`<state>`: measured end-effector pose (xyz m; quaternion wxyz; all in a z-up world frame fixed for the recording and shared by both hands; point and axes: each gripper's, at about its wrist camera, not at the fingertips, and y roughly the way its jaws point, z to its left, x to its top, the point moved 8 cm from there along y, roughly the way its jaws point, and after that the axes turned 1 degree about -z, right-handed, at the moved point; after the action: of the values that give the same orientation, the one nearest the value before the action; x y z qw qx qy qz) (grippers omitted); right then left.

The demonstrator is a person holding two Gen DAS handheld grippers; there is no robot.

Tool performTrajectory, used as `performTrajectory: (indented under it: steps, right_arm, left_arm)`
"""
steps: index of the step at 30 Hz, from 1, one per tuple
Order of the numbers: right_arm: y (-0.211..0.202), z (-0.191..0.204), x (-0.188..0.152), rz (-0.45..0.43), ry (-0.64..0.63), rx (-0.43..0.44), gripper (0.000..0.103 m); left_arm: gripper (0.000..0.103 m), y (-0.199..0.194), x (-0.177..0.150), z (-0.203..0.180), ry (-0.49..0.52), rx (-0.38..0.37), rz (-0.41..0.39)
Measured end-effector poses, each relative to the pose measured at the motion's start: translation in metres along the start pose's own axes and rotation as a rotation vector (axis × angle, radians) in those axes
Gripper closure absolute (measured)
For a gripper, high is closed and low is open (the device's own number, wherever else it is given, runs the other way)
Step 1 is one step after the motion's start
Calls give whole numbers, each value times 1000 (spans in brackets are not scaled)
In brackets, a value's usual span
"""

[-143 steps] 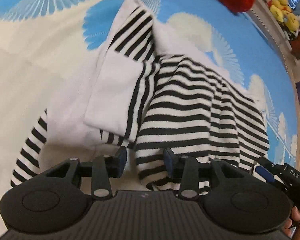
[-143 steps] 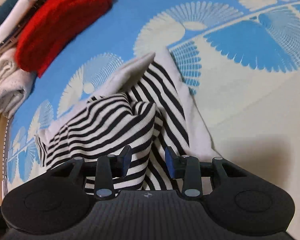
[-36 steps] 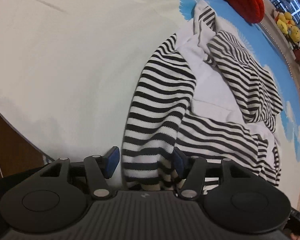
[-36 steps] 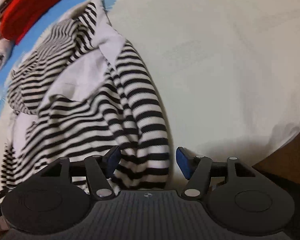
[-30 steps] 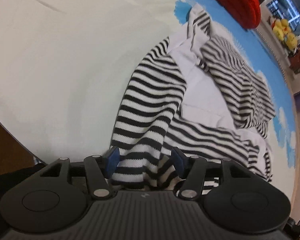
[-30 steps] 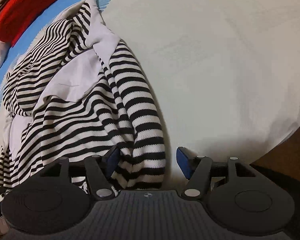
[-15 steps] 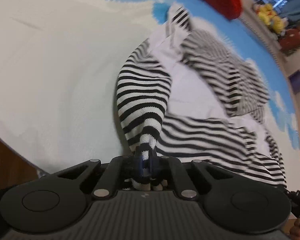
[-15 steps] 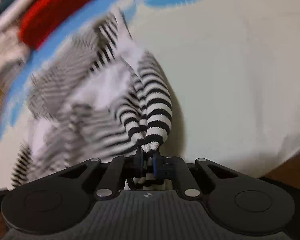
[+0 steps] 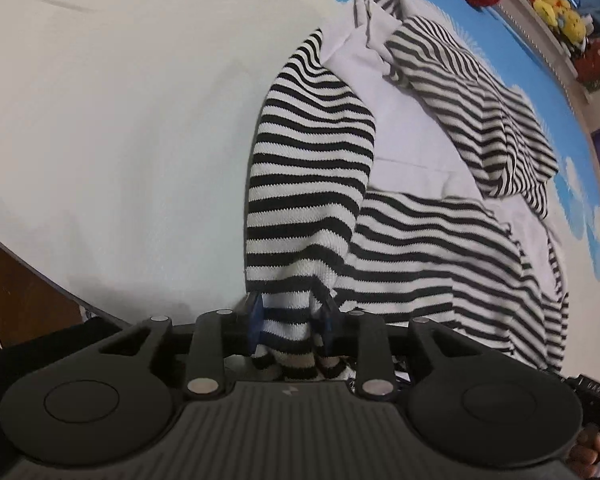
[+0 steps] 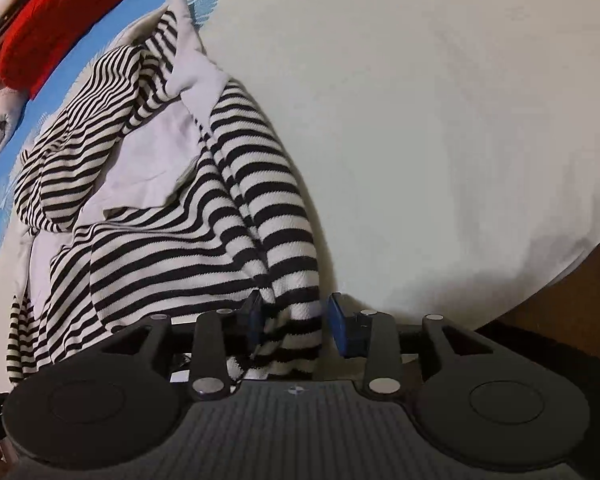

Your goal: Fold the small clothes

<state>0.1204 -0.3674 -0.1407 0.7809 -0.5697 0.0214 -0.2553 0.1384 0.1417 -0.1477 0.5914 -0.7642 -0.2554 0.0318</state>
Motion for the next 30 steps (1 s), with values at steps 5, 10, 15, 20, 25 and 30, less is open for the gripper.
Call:
performTrajectory:
  steps: [5, 10, 15, 20, 25, 30]
  right_arm:
    - [-1, 16, -1, -19, -77, 33, 94]
    - [-40, 26, 16, -131, -66, 149, 96]
    - [-105, 23, 28, -222, -48, 264, 97]
    - [-176, 10, 2, -244, -85, 315, 97]
    - [-221, 3, -12, -274, -84, 364, 98]
    - [-191, 19, 30, -260, -68, 343, 98]
  left_arm:
    - [97, -8, 1, -13, 93, 6, -38]
    - [98, -58, 7, -39, 219, -51, -163]
    - [98, -119, -1, -55, 267, -157, -241]
    - [98, -183, -24, -46, 230, -312, -230]
    - [98, -189, -14, -45, 212, -347, -208]
    - [98, -141, 54, -66, 171, -323, -207]
